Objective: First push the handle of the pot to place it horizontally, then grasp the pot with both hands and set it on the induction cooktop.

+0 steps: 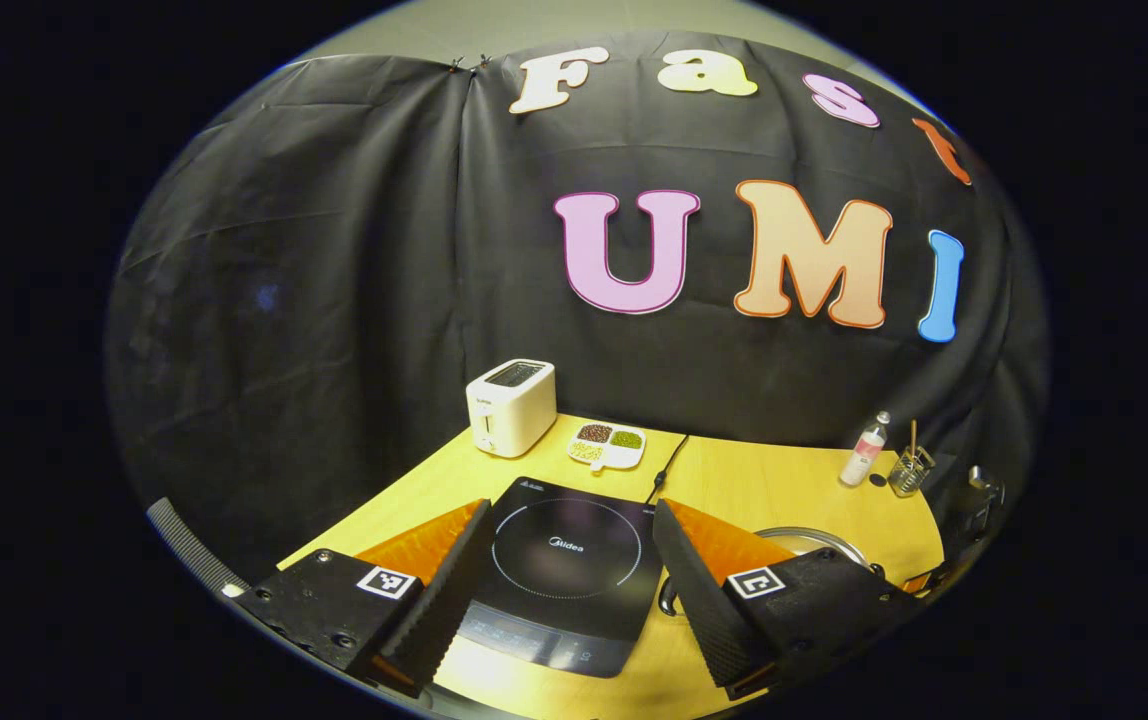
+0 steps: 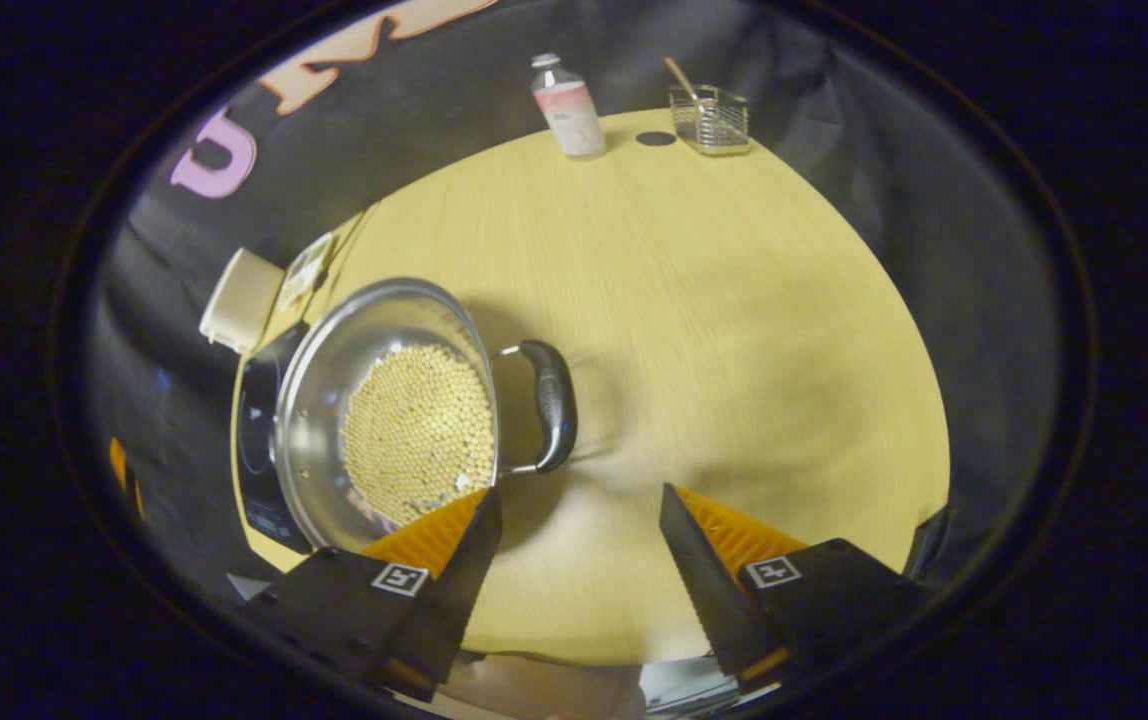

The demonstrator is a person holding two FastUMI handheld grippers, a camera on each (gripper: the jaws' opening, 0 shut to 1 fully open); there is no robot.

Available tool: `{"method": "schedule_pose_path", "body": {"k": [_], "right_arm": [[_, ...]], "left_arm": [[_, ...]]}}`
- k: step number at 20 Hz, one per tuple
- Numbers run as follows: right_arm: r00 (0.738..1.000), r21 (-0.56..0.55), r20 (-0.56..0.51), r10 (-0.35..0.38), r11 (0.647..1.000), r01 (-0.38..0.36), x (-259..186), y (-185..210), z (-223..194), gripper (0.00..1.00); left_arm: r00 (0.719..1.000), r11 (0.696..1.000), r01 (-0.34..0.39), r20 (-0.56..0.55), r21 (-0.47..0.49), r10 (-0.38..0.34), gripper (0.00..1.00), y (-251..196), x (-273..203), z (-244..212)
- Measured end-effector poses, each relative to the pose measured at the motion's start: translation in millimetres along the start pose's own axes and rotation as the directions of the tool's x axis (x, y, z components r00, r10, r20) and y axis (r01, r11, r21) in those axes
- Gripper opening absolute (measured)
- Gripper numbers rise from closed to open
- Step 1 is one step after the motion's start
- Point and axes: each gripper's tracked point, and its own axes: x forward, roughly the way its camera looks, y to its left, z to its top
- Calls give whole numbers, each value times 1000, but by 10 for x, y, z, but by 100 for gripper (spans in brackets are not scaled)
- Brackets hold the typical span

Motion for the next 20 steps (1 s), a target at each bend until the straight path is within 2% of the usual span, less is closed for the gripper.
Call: {"method": "schedule_pose_path", "body": {"k": [2, 3, 4, 5, 6, 7, 8, 9, 10, 11, 12, 16, 19, 20], "right_arm": [[999, 36, 40, 27, 999, -29, -111, -2, 166, 100], [997, 53, 53, 49, 997, -52, -160, 25, 252, 100], [996, 68, 61, 68, 995, -72, -190, 51, 314, 94], [994, 68, 66, 83, 994, -88, -199, 70, 371, 100], [994, 62, 70, 88, 994, -93, -192, 75, 412, 100], [993, 53, 69, 92, 994, -95, -170, 78, 449, 93], [993, 45, 59, 99, 994, -101, -151, 90, 452, 100], [993, 42, 45, 108, 993, -110, -115, 114, 454, 93], [993, 38, 32, 116, 992, -117, -74, 136, 452, 100], [992, 33, 22, 122, 992, -123, -34, 147, 464, 100], [992, 29, 11, 126, 992, -126, 12, 155, 457, 93], [988, 45, -24, 151, 988, -150, 151, 199, 491, 92], [985, 61, -43, 165, 985, -162, 274, 229, 530, 92], [984, 63, -49, 170, 984, -167, 315, 246, 526, 92]], "left_arm": [[999, 1000, 30, -26, -2, -30, 97, -87, 51, -69], [997, 998, 58, -47, -8, -58, 97, -157, 81, -111], [994, 996, 85, -71, -13, -86, 97, -227, 115, -167], [989, 993, 113, -95, -14, -114, 97, -283, 161, -233], [982, 989, 143, -120, -25, -145, 97, -344, 200, -299], [968, 981, 190, -161, -45, -195, 97, -435, 239, -389], [947, 969, 237, -207, -72, -246, 96, -537, 268, -520], [925, 957, 269, -250, -105, -287, 95, -604, 293, -651], [902, 946, 293, -288, -140, -322, 96, -674, 339, -772], [882, 934, 308, -315, -179, -351, 96, -734, 373, -876], [861, 924, 312, -346, -221, -373, 95, -771, 404, -958], [793, 882, 301, -419, -362, -442, 95, -898, 627, -1288], [733, 833, 329, -436, -446, -523, 95, -1072, 829, -1476], [715, 824, 326, -449, -463, -536, 93, -1101, 874, -1568]]}}
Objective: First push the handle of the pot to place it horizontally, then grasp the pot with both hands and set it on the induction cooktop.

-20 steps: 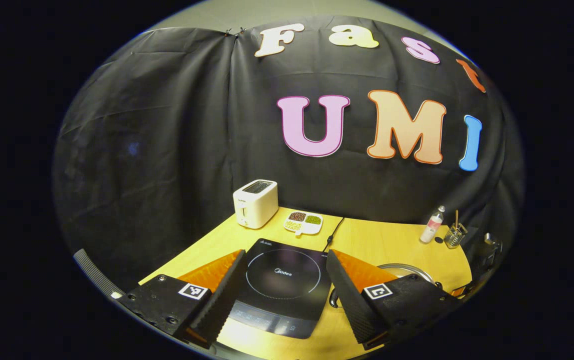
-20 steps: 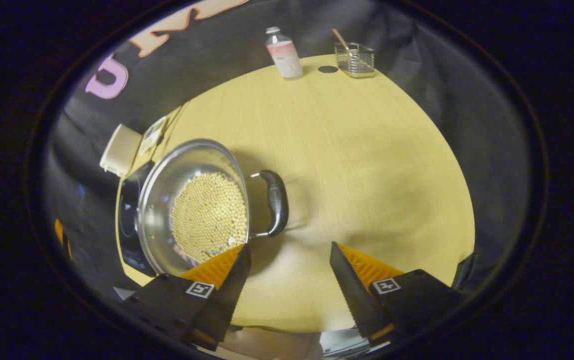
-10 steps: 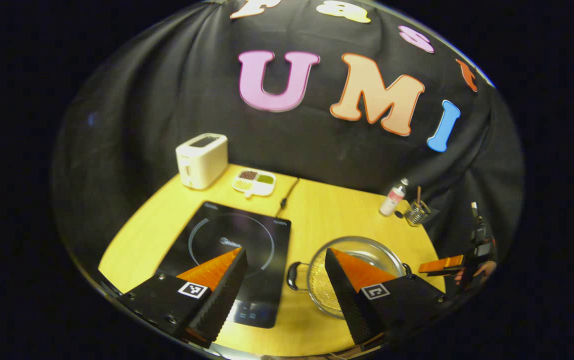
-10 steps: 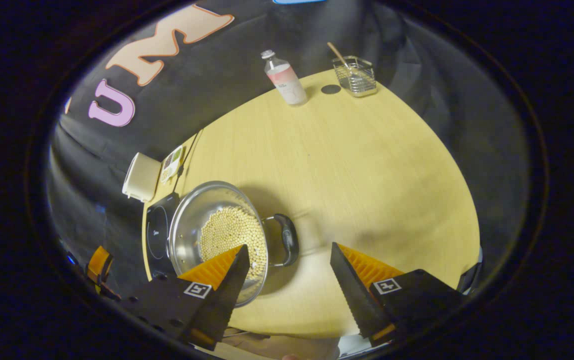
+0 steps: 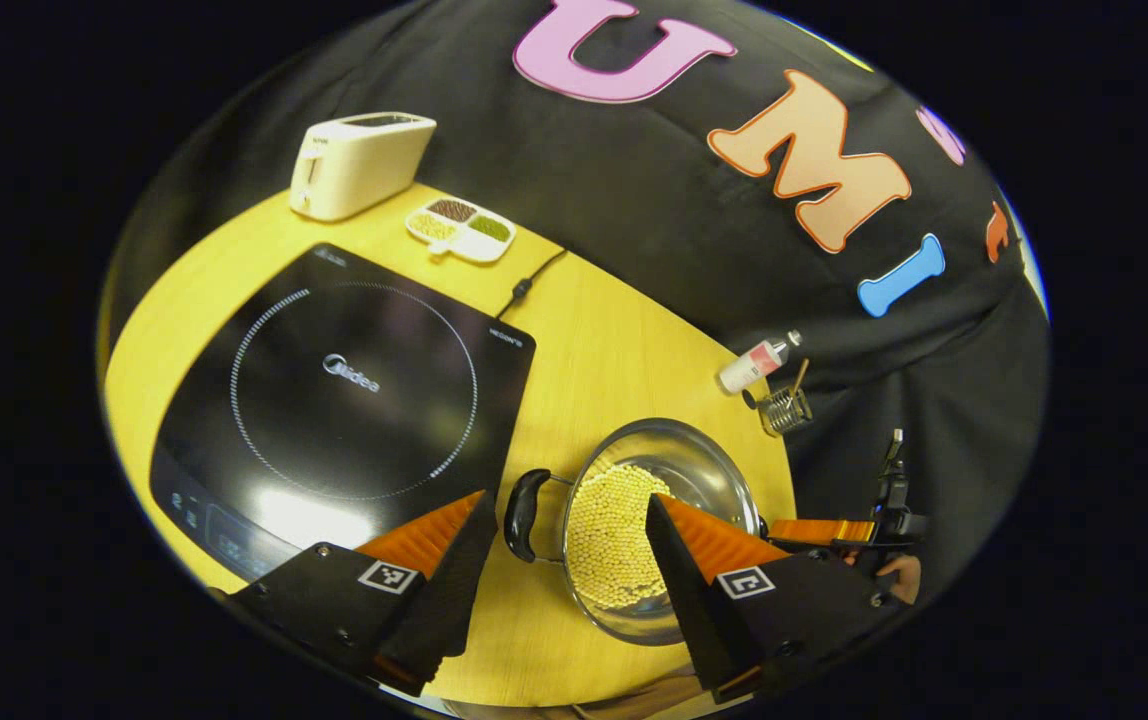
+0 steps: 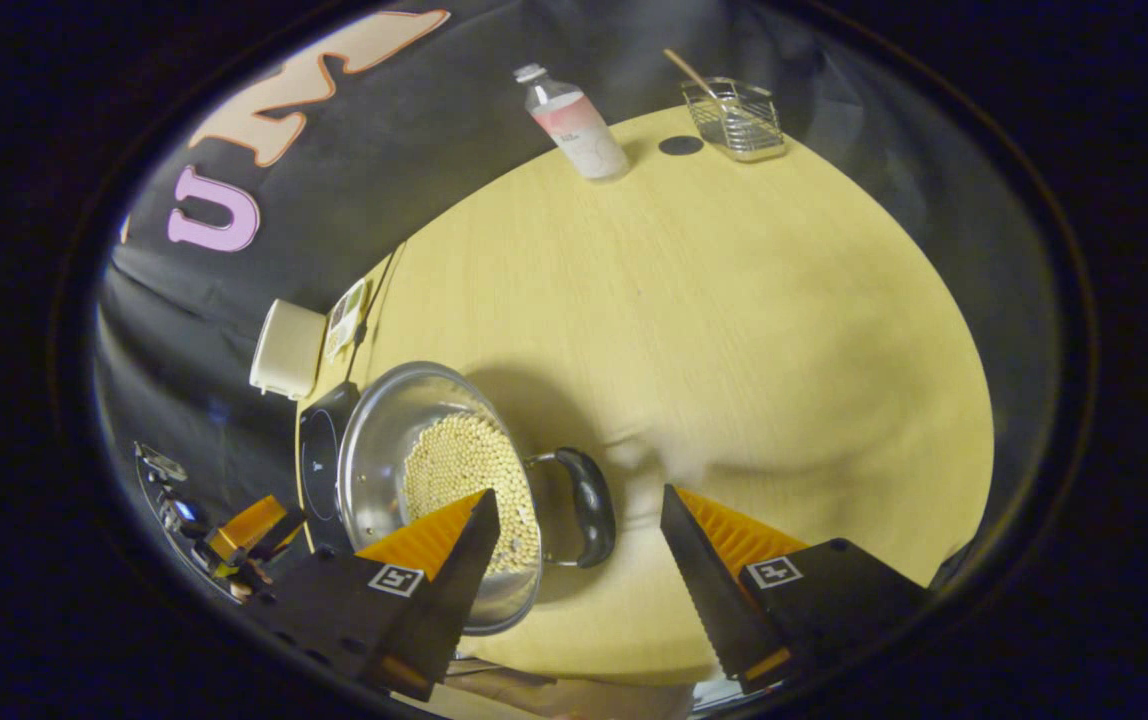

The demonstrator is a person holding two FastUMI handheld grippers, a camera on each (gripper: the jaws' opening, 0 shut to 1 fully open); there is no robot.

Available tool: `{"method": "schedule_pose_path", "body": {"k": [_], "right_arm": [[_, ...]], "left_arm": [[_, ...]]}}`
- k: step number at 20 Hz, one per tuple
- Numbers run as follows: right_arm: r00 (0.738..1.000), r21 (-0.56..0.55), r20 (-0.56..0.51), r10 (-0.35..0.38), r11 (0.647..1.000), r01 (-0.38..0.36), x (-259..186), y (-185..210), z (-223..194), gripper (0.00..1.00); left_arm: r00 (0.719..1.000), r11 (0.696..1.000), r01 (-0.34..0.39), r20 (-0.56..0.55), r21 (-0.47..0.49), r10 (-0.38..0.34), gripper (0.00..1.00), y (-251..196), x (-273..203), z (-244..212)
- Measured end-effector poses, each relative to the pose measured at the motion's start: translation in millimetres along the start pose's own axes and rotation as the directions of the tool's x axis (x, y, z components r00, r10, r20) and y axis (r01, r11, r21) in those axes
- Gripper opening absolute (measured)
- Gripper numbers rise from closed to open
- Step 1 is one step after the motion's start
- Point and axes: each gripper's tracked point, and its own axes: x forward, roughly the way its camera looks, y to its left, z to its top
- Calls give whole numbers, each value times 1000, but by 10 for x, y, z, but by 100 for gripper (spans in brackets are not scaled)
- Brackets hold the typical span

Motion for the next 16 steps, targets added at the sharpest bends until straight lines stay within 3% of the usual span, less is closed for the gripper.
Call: {"method": "schedule_pose_path", "body": {"k": [1, 2, 12, 13, 14, 16], "right_arm": [[1000, -1, -7, 5, 1000, -5, 31, 12, 9, 92], [1000, -4, -14, 11, 1000, -11, 57, 31, -14, 100], [996, -16, -86, 28, 999, -29, 343, 54, -63, 99], [995, -17, -96, 29, 999, -31, 367, 58, -64, 98], [994, -18, -101, 31, 999, -33, 393, 62, -92, 99], [993, -20, -110, 36, 999, -38, 433, 71, -100, 99]], "left_arm": [[1000, 1000, -4, -22, -12, 4, 93, 62, 60, -22], [999, 1000, -11, -38, -19, 10, 93, 119, 118, -45], [995, 999, 3, -104, -54, -9, 90, 238, 370, -126], [994, 998, 6, -109, -56, -12, 94, 232, 397, -148], [993, 998, 7, -114, -56, -14, 81, 213, 426, -150], [992, 998, 17, -124, -53, -24, 82, 174, 468, -170]]}}
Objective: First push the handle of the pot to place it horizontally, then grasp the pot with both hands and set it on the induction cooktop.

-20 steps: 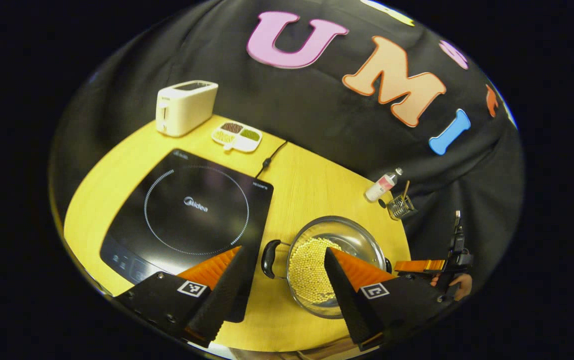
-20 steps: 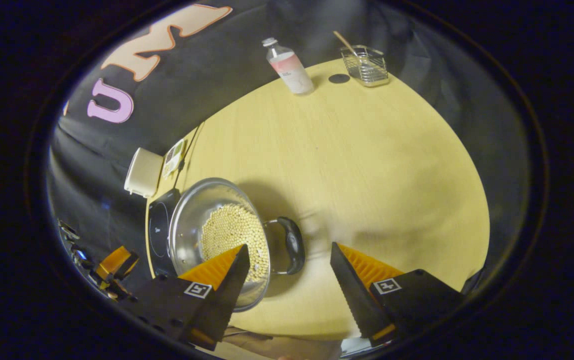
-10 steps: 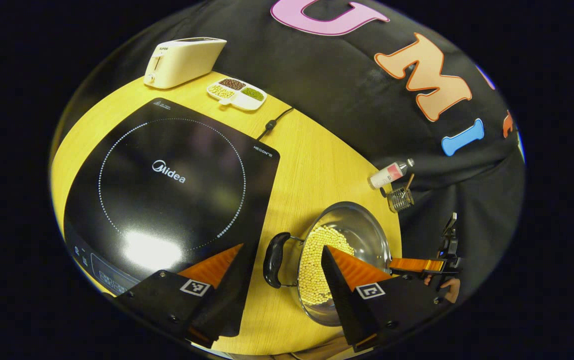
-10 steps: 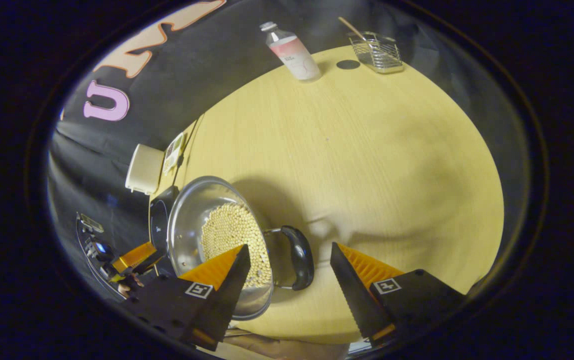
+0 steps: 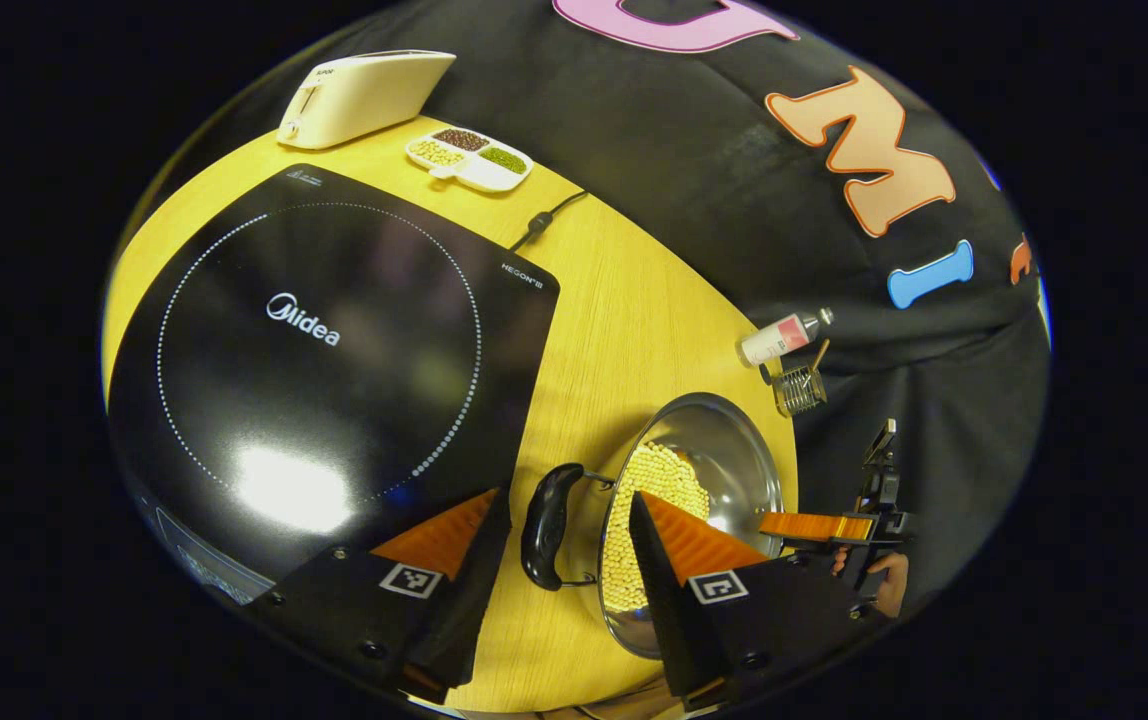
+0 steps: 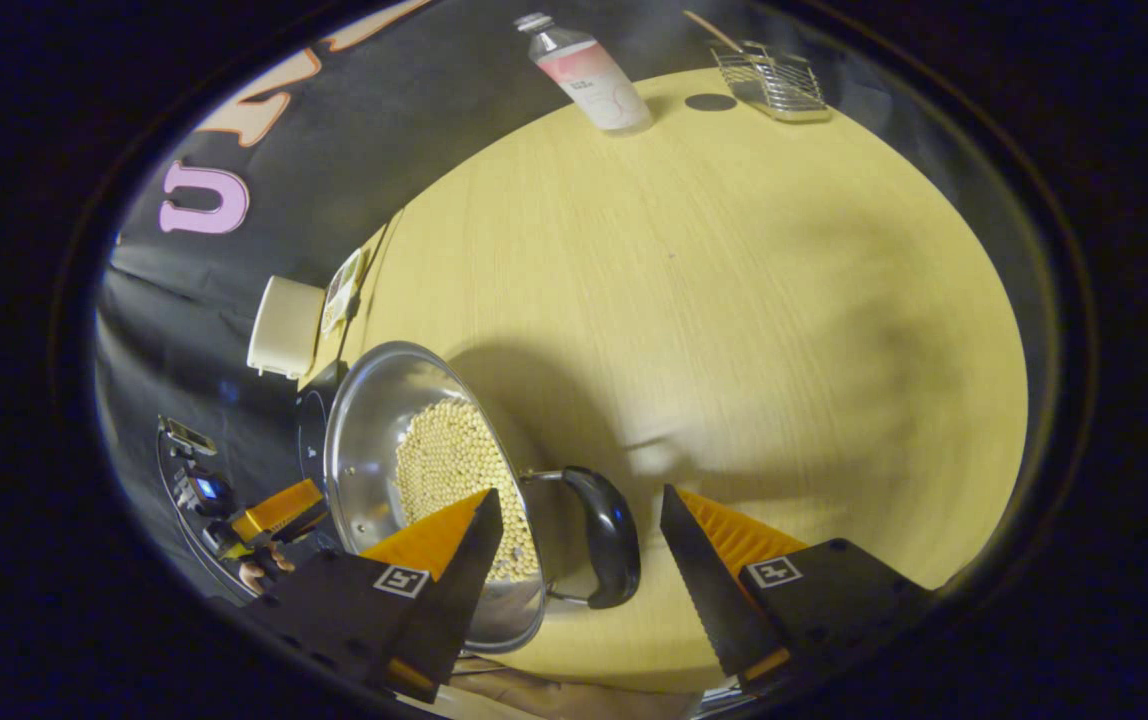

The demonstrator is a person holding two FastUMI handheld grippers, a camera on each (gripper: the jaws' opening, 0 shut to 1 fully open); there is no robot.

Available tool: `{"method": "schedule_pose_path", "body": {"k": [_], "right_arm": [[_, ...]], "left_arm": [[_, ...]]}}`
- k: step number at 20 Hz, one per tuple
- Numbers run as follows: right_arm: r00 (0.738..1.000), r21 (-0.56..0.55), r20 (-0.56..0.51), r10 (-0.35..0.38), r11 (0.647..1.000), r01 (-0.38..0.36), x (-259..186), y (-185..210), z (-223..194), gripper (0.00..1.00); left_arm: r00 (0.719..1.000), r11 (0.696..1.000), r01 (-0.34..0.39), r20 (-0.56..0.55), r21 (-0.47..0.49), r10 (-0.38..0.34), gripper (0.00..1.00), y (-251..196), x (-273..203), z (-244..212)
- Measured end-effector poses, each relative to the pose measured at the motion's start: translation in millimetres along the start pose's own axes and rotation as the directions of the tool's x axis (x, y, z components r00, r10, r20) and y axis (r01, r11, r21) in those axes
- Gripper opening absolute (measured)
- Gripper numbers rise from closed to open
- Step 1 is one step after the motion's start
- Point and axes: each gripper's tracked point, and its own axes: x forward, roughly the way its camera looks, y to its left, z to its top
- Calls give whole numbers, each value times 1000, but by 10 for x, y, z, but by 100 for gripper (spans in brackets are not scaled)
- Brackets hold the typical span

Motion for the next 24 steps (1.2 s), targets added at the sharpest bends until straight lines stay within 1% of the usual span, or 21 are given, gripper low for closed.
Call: {"method": "schedule_pose_path", "body": {"k": [1, 2, 4, 5, 7, 8, 9, 10, 11, 12, 13, 14, 15, 16, 17, 18, 19, 20, 22, 23, 24], "right_arm": [[1000, 1, -4, 1, 1000, -1, 18, -6, 5, 97], [1000, 1, -8, 1, 1000, -1, 33, -6, 2, 84], [1000, 3, -14, -2, 1000, 2, 69, -29, 7, 84], [1000, 3, -19, -5, 1000, 5, 93, -41, 13, 84], [999, -3, -33, -16, 1000, 16, 153, -57, 14, 84], [999, -9, -39, -20, 1000, 20, 171, -68, -11, 84], [999, -9, -42, -19, 1000, 19, 196, -55, -1, 84], [999, -14, -48, -21, 1000, 21, 198, -56, -38, 70], [998, -20, -56, -23, 1000, 21, 212, -57, -60, 63], [998, -29, -57, -28, 999, 26, 218, -57, -77, 83], [997, -42, -55, -44, 998, 42, 237, -81, -75, 78], [997, -55, -58, -57, 997, 54, 242, -119, -109, 73], [996, -60, -62, -67, 996, 64, 253, -144, -115, 73], [994, -66, -65, -86, 994, 82, 249, -200, -117, 73], [995, -56, -62, -82, 995, 79, 240, -232, -113, 63], [995, -38, -63, -71, 997, 68, 253, -216, -122, 53], [996, -27, -70, -61, 998, 60, 251, -208, -129, 58], [996, -21, -69, -60, 998, 58, 260, -215, -132, 55], [996, 11, -76, -55, 998, 56, 239, -227, -130, 55], [996, 29, -76, -47, 998, 49, 256, -221, -135, 54], [997, 35, -68, -45, 998, 47, 255, -222, -125, 54]], "left_arm": [[1000, 1000, 1, -8, 3, -1, 73, -18, 25, -20], [1000, 1000, -7, -19, 13, 7, 71, -4, 52, -28], [999, 999, -20, -32, 32, 21, 69, 2, 87, -52], [999, 999, -22, -31, 43, 23, 76, -3, 105, -25], [999, 998, -30, -37, 59, 33, 65, -8, 139, -22], [998, 997, -37, -42, 69, 40, 73, -11, 165, -26], [997, 996, -46, -57, 83, 51, 73, -19, 192, -61], [995, 993, -62, -67, 102, 69, 73, -11, 218, -87], [993, 990, -76, -79, 120, 85, 65, 2, 243, -123], [992, 989, -81, -87, 128, 92, 69, -8, 276, -155], [991, 989, -81, -92, 127, 93, 60, -24, 297, -176], [992, 990, -77, -95, 120, 89, 60, -37, 314, -191], [992, 991, -73, -97, 111, 84, 67, -53, 329, -197], [991, 992, -72, -101, 104, 82, 60, -52, 339, -211], [991, 992, -74, -105, 99, 84, 67, -40, 354, -225], [990, 993, -76, -114, 91, 87, 60, -22, 354, -235], [988, 994, -76, -130, 81, 86, 60, -16, 402, -283], [987, 994, -74, -137, 75, 84, 59, -16, 417, -302], [988, 994, -75, -131, 84, 86, 57, -16, 432, -279], [989, 993, -78, -121, 85, 88, 59, -16, 439, -276], [990, 992, -84, -105, 89, 94, 54, -21, 445, -260]]}}
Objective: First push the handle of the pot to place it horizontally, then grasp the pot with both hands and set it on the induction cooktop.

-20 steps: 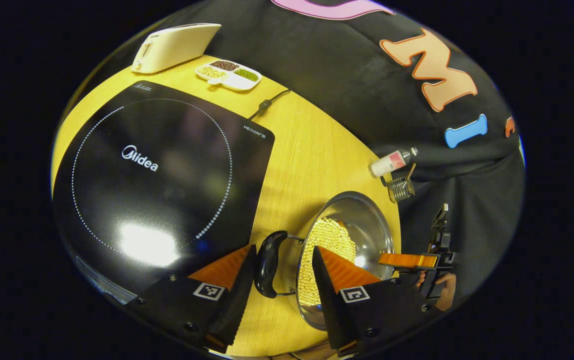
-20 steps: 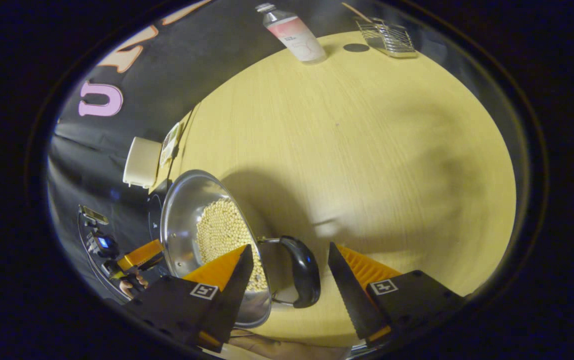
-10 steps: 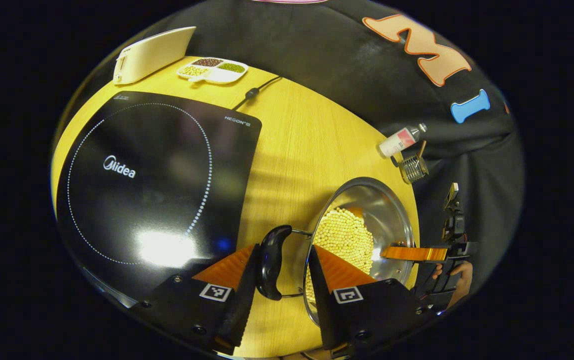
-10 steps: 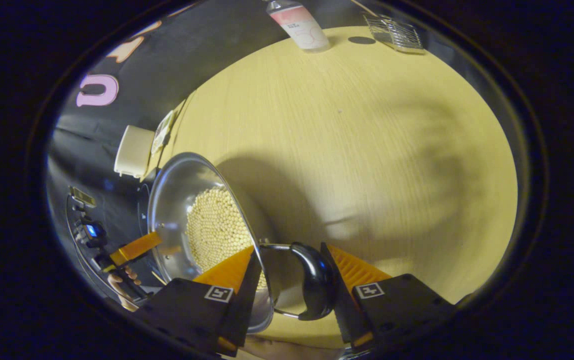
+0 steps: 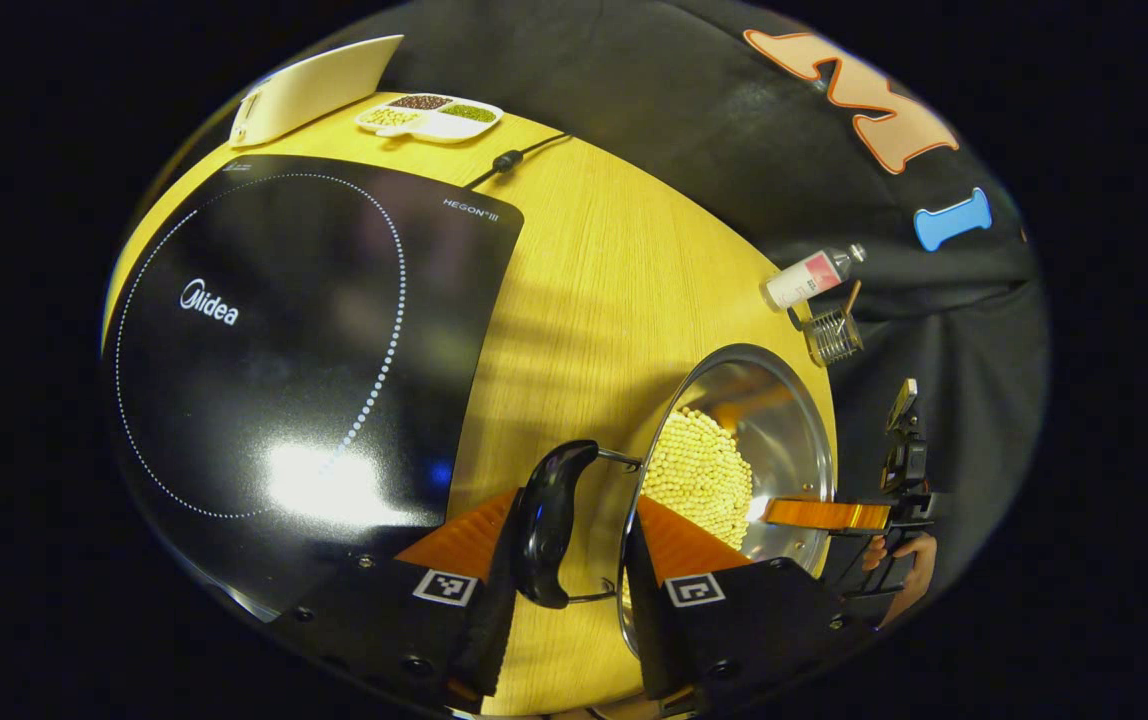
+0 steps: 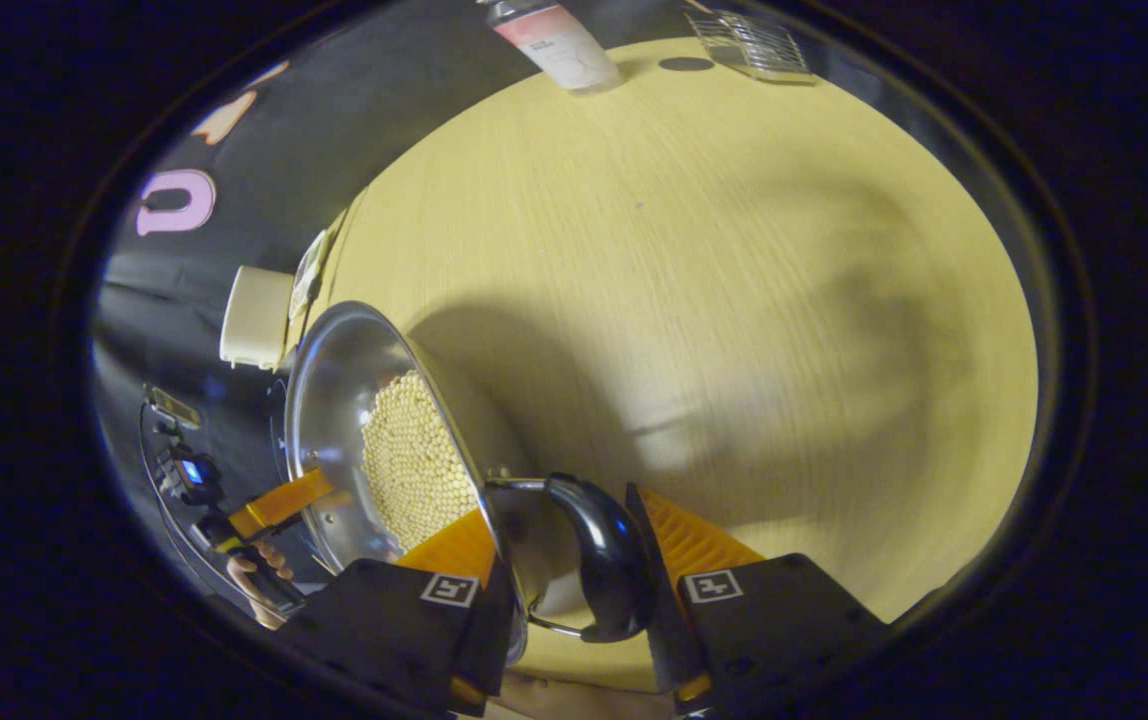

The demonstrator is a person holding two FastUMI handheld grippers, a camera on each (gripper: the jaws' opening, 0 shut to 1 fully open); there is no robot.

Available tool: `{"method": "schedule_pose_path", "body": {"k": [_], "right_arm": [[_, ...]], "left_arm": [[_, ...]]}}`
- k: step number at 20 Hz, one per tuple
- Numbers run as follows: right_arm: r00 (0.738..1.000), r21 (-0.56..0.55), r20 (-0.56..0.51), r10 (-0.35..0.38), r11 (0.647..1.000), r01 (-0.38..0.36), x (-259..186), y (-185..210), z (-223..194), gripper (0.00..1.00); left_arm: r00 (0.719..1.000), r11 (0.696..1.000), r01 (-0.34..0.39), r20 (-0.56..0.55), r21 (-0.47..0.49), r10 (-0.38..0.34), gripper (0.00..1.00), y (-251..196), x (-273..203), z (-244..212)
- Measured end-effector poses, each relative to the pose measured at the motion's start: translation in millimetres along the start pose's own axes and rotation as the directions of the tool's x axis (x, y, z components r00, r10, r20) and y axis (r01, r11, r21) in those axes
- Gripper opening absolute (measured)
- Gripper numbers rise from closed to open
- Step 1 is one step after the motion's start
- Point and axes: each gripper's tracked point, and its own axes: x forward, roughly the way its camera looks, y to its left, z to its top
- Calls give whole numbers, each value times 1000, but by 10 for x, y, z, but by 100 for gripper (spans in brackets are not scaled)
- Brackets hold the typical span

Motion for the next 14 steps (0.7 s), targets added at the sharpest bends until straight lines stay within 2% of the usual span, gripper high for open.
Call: {"method": "schedule_pose_path", "body": {"k": [2, 3, 4, 5, 6, 7, 8, 9, 10, 11, 14], "right_arm": [[999, -33, 35, -25, 999, 26, -16, -35, 28, 54], [998, -52, 58, -33, 998, 36, -15, -61, 47, 66], [997, -57, 70, -33, 998, 37, -45, -66, 52, 51], [996, -59, 77, -33, 998, 37, -78, -83, 41, 51], [996, -62, 82, -34, 997, 39, -127, -103, 1, 51], [995, -67, 89, -32, 997, 38, -173, -120, -16, 51], [994, -73, 100, -34, 997, 41, -235, -127, -40, 51], [994, -78, 108, -35, 996, 43, -289, -129, -67, 57], [993, -83, 113, -36, 996, 46, -350, -138, -105, 51], [993, -84, 112, -39, 995, 49, -408, -128, -151, 57], [992, -89, 114, -45, 994, 56, -562, -20, -293, 57]], "left_arm": [[1000, 1000, -12, 16, 11, 11, 52, -22, -25, -27], [999, 1000, -16, 28, 22, 16, 52, -40, -23, -30], [999, 999, -17, 41, 39, 16, 50, -54, -41, -29], [999, 999, -16, 50, 46, 14, 53, -86, -62, -45], [998, 999, -10, 55, 44, 7, 49, -117, -87, -70], [998, 999, -2, 57, 45, 0, 52, -145, -120, -102], [998, 999, 6, 65, 48, -9, 49, -172, -148, -120], [998, 999, 10, 63, 48, -13, 49, -188, -193, -156], [998, 999, 14, 63, 47, -17, 52, -201, -235, -193], [998, 999, 17, 64, 43, -20, 46, -210, -283, -221], [997, 999, 18, 76, 46, -21, 48, -200, -510, -248]]}}
